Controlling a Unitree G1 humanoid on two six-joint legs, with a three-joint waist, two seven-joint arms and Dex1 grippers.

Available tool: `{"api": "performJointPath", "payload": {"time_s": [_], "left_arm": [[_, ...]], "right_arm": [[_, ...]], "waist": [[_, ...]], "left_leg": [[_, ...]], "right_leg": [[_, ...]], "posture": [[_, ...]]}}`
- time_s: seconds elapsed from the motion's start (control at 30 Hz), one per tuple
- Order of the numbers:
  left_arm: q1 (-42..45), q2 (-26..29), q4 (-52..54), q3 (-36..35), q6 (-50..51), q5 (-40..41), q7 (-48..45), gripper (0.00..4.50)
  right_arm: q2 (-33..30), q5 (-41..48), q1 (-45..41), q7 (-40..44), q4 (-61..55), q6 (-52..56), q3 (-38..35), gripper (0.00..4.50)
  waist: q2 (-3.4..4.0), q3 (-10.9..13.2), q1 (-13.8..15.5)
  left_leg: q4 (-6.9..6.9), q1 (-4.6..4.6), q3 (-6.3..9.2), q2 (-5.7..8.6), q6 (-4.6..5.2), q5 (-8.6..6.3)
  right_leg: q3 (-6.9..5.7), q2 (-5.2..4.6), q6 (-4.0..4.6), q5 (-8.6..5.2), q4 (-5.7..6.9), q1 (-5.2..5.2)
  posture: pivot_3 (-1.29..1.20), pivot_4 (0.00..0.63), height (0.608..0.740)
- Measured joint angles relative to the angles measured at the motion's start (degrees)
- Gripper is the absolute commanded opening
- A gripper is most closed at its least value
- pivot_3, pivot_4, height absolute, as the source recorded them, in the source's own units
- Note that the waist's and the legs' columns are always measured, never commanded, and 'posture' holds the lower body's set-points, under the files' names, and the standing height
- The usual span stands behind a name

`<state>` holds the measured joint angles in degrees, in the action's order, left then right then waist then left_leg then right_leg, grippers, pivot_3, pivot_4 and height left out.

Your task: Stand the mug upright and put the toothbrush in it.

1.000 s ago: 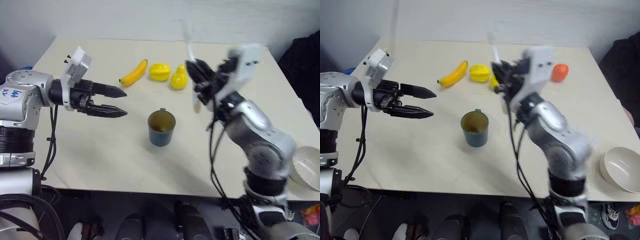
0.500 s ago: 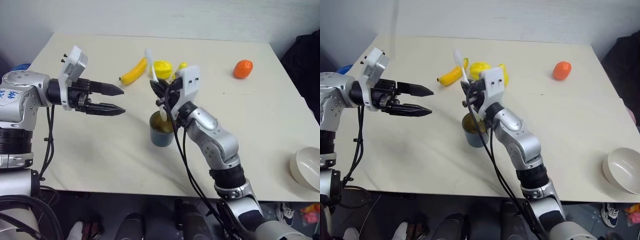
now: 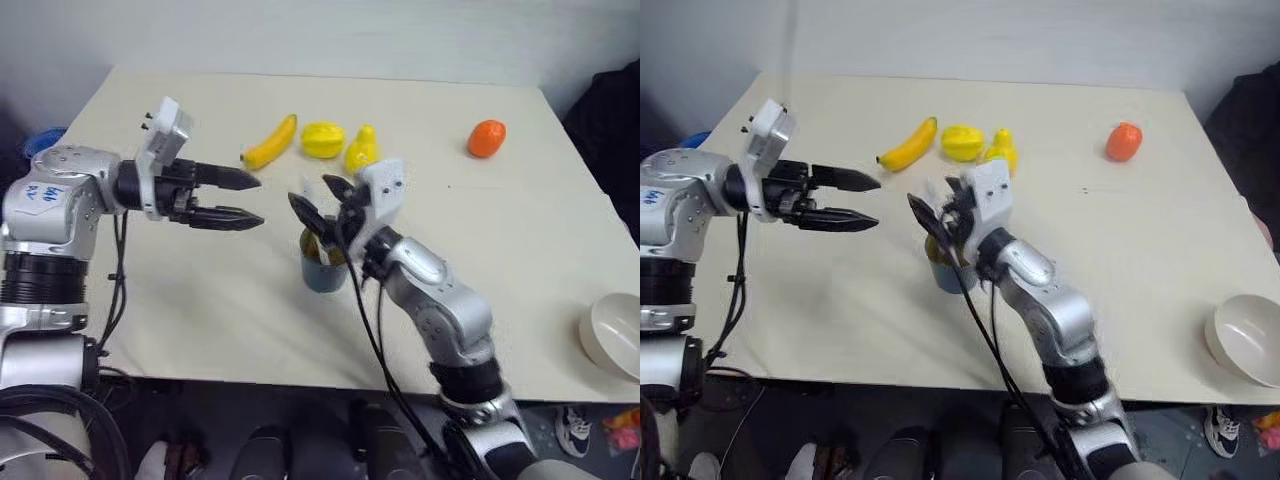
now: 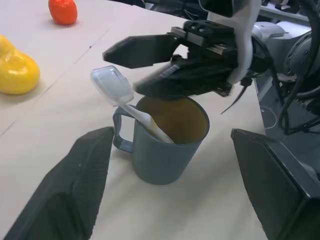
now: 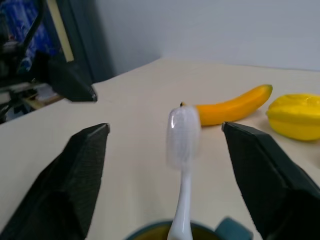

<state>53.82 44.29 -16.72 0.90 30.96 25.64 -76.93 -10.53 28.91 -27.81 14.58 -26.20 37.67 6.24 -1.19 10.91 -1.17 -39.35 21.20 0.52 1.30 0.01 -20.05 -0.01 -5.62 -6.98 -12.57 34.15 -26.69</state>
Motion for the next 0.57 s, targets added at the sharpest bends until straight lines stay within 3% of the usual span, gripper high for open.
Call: {"api": "performJointPath", "payload": {"time_s": [0.13,0.23,0.27,0.33,0.37,0.47,0.57], "left_arm": [[0.2,-2.0,-2.1,-0.1,-2.7,-0.4,0.4,3.96],[1.0,-0.6,-2.5,0.2,-2.3,-0.3,-3.5,3.96],[1.0,0.0,-2.6,0.1,-2.2,-0.3,-4.2,3.96],[1.7,1.0,-3.9,0.4,-2.2,-0.2,-6.9,3.96],[1.6,2.0,-4.6,0.3,-2.2,-0.3,-8.0,3.96],[1.7,3.7,-5.5,0.5,-2.4,-0.6,-9.1,3.96],[1.7,5.2,-6.9,0.4,-2.9,-1.2,-9.1,3.96]], "right_arm": [[-7.5,16.3,-1.3,-0.8,-10.4,8.0,-14.3,4.44],[-29.9,30.3,2.7,6.4,-14.1,16.4,-28.1,4.44],[-33.7,32.7,4.2,8.5,-14.2,18.0,-30.6,4.44],[-46.7,37.8,15.2,19.9,-15.1,23.1,-40.8,4.44],[-49.9,37.8,19.7,24.4,-15.5,25.0,-44.0,4.44],[-53.5,35.6,30.7,35.8,-17.3,26.1,-52.5,4.44],[-53.4,32.9,35.2,39.3,-18.0,24.6,-55.3,4.44]], "waist": [[0.00,0.0,-0.3],[0.05,0.0,-0.1],[0.05,0.0,0.0],[0.05,0.0,0.6],[-0.01,0.0,0.7],[-0.07,0.0,0.9],[-0.09,0.0,1.1]], "left_leg": [[-0.30,0.08,-0.13,-0.01,0.21,-0.16],[-0.29,0.05,-0.20,-0.07,0.57,-0.36],[-0.27,0.03,-0.21,-0.07,0.62,-0.39],[-0.25,0.01,-0.55,-0.15,0.77,-0.47],[-0.26,-0.05,-0.67,-0.26,0.83,-0.50],[-0.55,-0.14,-0.83,-0.35,0.87,-0.53],[-0.67,-0.63,-0.80,-0.35,0.87,-0.53]], "right_leg": [[0.00,-0.04,-0.13,0.07,-0.08,0.07],[-0.11,0.01,-0.13,0.07,-0.29,0.24],[-0.10,0.01,-0.13,0.07,-0.29,0.24],[-0.20,0.14,-0.11,0.06,-0.36,0.33],[-0.17,0.24,-0.09,0.05,-0.34,0.35],[-0.13,0.27,-0.13,0.08,-0.26,0.47],[-0.11,0.24,-0.20,0.17,-0.40,1.07]], "posture": [[0.00,0.150,0.740],[0.00,0.150,0.740],[0.00,0.150,0.740],[0.00,0.150,0.740],[0.00,0.150,0.740],[0.00,0.150,0.740],[0.00,0.150,0.740]]}}
